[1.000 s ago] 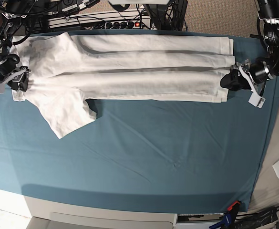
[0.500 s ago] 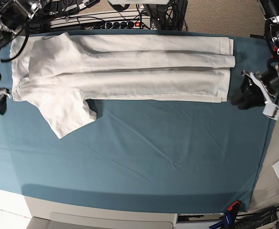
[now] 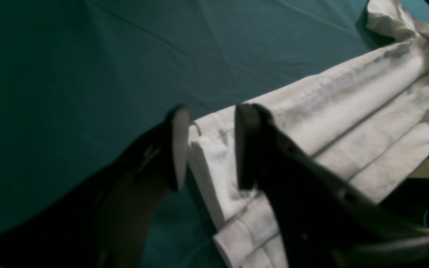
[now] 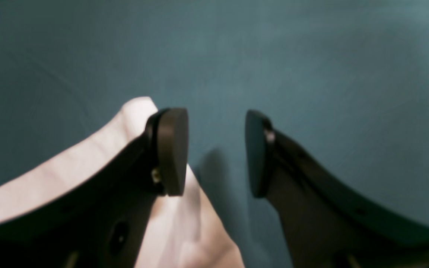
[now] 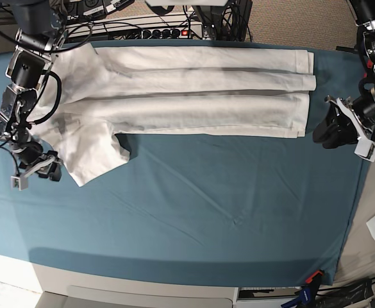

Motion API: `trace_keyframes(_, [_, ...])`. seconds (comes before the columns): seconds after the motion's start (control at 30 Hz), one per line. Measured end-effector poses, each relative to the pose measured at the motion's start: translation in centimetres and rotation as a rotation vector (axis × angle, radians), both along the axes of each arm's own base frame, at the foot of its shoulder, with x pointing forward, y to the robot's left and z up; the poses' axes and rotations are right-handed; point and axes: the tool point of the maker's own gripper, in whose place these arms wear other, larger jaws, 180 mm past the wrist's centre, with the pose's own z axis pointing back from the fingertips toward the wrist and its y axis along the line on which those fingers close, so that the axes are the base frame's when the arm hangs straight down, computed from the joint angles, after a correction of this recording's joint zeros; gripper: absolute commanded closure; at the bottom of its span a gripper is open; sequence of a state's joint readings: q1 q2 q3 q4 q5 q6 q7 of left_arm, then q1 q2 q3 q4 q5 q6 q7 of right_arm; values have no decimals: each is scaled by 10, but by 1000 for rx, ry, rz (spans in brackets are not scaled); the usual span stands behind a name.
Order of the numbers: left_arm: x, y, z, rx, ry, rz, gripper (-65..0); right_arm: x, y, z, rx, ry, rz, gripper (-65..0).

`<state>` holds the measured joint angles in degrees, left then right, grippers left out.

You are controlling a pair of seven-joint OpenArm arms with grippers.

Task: Fold the T-shirt properly
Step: 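Release the fold and move the right gripper to the sleeve, then grasp the sleeve with the right gripper and fold it onto the shirt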

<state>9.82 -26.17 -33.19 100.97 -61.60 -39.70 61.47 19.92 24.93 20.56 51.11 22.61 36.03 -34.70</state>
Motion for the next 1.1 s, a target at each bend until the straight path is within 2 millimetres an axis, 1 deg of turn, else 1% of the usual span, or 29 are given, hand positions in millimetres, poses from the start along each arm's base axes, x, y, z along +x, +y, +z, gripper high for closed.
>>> trace_keyframes(0.07, [0, 0, 0, 0, 0, 0, -222, -3, 2, -11, 34, 22, -10, -256])
trace_keyframes(0.17, [0, 0, 0, -2, -3, 1, -222, -3, 10, -15, 82, 14, -8, -256])
trace_keyframes(0.2, [0, -1, 0, -6, -4, 2, -222, -2, 17, -16, 95, 12, 7, -256])
trace_keyframes(0.3, [1, -4, 0, -19, -8, 6, -222, 1, 45, -19, 169, -23, 51, -256])
trace_keyframes(0.4, [1, -4, 0, -19, -9, 6, -222, 5, 62, -21, 207, -39, 59, -256])
trace_keyframes(0.5, [1, -4, 0, -19, -8, 6, -222, 8, 70, -21, 226, -54, 59, -256])
trace_keyframes(0.6, [1, -4, 0, -19, -7, 6, -221, 9, 73, -22, 233, -57, 57, -253])
trace_keyframes(0.63, [1, -4, 0, -19, -7, 6, -221, 9, 74, -22, 235, -57, 58, -225])
trace_keyframes(0.67, [1, -4, 0, -19, -7, 6, -221, 9, 74, -22, 234, -59, 57, -166])
trace_keyframes(0.73, [1, -4, 0, -19, -7, 6, -221, 8, 74, -24, 228, -54, 58, -29])
trace_keyframes(0.77, [1, -4, 0, -19, -8, 6, -221, 8, 74, -24, 231, -54, 56, 0])
trace_keyframes(0.83, [0, -4, 0, -19, -7, 6, -221, 8, 75, -25, 234, -54, 56, 0])
trace_keyframes(1.0, [0, -4, 0, -18, -7, 6, -221, 6, 80, -21, 311, -54, 49, 0])
trace_keyframes(1.1, [0, -3, -1, -16, -6, 7, -221, 3, 80, -20, 294, -21, 73, 0])
